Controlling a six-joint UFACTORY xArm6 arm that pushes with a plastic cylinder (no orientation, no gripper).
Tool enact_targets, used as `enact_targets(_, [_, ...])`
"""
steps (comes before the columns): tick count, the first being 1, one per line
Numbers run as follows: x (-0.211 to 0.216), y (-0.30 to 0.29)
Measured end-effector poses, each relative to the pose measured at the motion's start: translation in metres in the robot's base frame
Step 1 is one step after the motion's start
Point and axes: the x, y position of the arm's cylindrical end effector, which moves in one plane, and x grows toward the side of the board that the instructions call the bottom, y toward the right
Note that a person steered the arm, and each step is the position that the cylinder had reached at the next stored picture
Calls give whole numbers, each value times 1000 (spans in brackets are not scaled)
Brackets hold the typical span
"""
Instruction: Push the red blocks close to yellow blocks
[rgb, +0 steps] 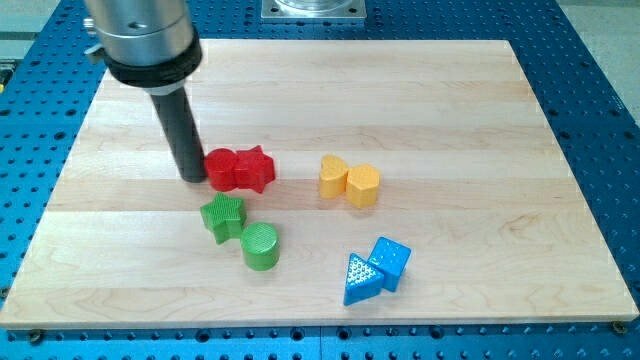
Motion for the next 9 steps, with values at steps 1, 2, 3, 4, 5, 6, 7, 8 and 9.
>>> enact_targets(1, [1, 24])
enact_targets(2, [0, 25])
enact_targets(3, [34, -25])
enact_targets(4, [36, 30])
enact_targets(5, [24, 60])
enact_targets(6, [0, 47])
enact_targets(7, [-18, 46])
enact_targets(8, [-25, 53])
enact_targets(9, [-35, 54])
